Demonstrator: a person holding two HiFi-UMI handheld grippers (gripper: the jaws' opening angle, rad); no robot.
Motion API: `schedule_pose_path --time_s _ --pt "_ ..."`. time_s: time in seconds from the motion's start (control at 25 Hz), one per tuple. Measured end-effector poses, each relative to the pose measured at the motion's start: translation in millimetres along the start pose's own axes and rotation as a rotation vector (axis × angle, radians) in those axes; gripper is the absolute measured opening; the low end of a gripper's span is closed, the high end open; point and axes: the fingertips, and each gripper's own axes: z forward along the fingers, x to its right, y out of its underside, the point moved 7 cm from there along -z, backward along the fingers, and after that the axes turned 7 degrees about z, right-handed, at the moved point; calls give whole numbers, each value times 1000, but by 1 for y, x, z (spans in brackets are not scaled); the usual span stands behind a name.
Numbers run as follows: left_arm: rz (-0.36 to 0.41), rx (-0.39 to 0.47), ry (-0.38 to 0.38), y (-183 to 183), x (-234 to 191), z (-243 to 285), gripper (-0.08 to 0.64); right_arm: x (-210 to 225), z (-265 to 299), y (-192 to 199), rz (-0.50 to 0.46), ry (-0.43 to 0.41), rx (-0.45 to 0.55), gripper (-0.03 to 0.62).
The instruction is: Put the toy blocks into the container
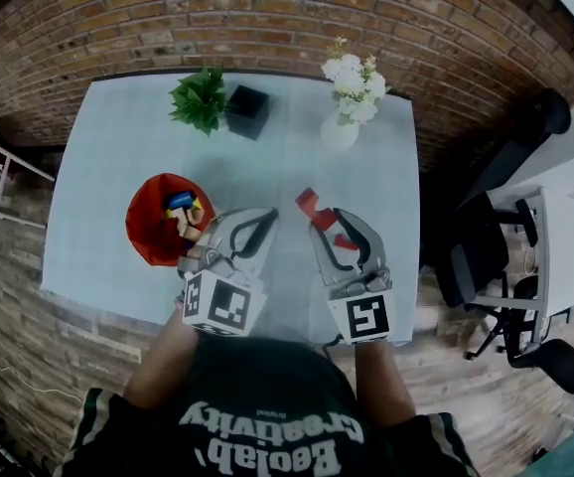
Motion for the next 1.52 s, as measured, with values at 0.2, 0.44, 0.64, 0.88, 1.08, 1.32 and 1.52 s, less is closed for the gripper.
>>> schedule_pose_path --time_s 0.2,0.44,0.64,0.88,1.08,1.32,1.52 --pt "7 2 -31 0 -7 -12 3 -11 8 -10 -28 -38 5 149" --pt "-17 -54 -126 24 -27 -52 3 -59 48 -21 -47 -179 23 150" --pt "-57 -133 -239 55 -47 -103 3 -111 86 -31 -78 -325 27 150" --pt "-109 -214 -342 92 -64 -153 3 -165 120 -27 -93 -438 2 153" --pt "-119 -227 -359 103 -70 -169 3 -187 133 -19 -113 -479 -74 152" --pt "-116 -224 -347 106 -71 -170 3 -194 141 -15 -119 -497 -112 234" --pt "-111 -221 -337 106 -72 -167 3 -191 140 -13 -123 -482 -111 247"
